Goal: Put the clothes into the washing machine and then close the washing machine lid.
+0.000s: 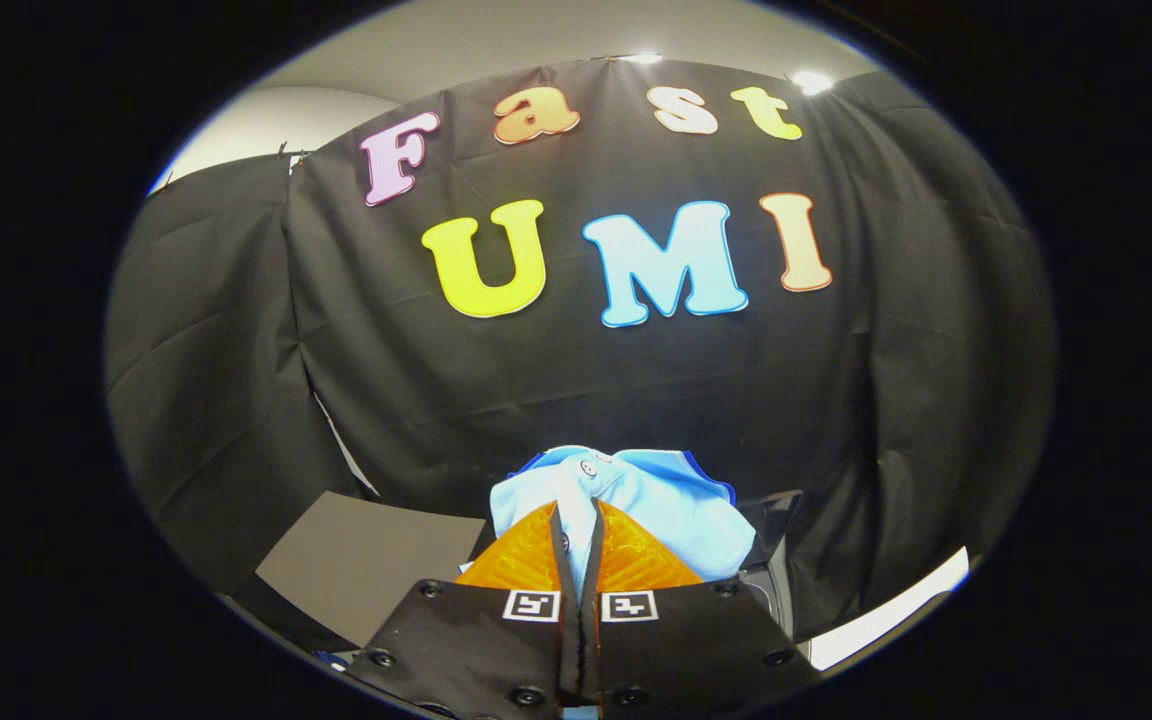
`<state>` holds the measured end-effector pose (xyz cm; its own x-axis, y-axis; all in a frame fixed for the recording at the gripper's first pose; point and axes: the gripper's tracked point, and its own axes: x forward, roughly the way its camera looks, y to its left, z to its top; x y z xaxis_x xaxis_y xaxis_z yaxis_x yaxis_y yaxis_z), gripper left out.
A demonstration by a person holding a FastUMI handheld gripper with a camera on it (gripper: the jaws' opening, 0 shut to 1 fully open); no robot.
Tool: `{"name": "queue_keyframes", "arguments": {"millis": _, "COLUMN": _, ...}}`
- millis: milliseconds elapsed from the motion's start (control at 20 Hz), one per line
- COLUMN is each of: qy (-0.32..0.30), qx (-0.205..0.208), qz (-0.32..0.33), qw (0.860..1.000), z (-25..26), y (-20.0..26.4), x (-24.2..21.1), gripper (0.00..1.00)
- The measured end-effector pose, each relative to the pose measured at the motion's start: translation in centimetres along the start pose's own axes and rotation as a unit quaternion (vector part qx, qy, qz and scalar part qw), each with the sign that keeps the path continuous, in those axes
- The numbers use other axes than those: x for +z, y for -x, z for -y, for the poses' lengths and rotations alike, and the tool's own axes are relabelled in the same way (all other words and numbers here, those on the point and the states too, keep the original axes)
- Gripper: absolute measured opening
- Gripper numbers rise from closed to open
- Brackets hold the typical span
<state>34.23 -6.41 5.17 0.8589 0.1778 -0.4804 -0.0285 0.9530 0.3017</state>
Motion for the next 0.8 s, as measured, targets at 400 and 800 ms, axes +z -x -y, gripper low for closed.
{"name": "queue_keyframes", "arguments": {"millis": 400, "qy": 0.000, "qx": -0.023, "qz": -0.033, "qw": 0.999, "z": 3.4, "y": -0.6, "x": -4.3, "gripper": 0.01}}
{"name": "queue_keyframes", "arguments": {"millis": 800, "qy": -0.006, "qx": -0.028, "qz": -0.069, "qw": 0.997, "z": 4.9, "y": -2.7, "x": -9.8, "gripper": 0.01}}
